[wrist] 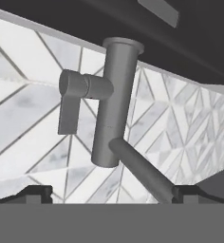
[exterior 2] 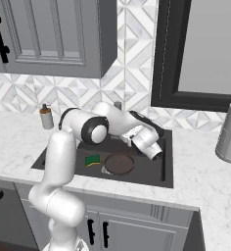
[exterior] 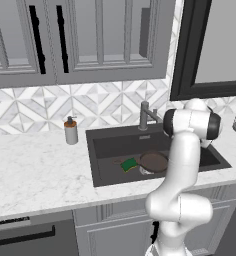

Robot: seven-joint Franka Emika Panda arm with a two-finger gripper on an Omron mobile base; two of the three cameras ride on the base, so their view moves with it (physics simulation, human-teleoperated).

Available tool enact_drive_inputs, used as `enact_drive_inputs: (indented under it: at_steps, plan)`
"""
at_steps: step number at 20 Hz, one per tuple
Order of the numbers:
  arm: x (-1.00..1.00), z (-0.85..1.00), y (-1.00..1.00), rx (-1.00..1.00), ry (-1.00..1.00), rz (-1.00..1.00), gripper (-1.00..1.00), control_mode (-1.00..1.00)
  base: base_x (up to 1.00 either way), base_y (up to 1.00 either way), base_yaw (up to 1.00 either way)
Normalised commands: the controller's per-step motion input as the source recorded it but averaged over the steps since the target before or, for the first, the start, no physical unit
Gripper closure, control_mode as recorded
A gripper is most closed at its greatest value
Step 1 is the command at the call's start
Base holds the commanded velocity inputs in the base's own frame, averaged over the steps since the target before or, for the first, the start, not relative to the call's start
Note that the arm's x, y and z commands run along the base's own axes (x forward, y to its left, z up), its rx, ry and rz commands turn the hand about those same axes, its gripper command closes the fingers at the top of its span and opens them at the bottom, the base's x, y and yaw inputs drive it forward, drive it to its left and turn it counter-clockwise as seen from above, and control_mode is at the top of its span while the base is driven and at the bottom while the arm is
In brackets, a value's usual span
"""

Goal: Pick the pan and sponge and place them into the sink. Then turn on the water.

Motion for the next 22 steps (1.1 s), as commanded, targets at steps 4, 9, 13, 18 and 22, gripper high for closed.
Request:
enact_drive_inputs:
  at_steps: [4,9,13,18,22]
  plan:
    - [0.22,0.00,0.01,0.00,0.07,-0.03,-1.00,-1.00,0.00,0.00,0.00]
    - [0.23,0.00,0.00,0.00,0.08,-0.05,-1.00,-1.00,0.00,0.00,0.00]
    - [0.16,0.00,0.02,0.00,0.06,-0.05,-1.00,-1.00,0.00,0.00,0.00]
    - [0.02,0.00,0.02,0.00,0.03,-0.05,-1.00,-1.00,0.00,0.00,0.00]
    - [0.00,0.00,0.06,0.00,0.00,-0.04,-1.00,-1.00,0.00,0.00,0.00]
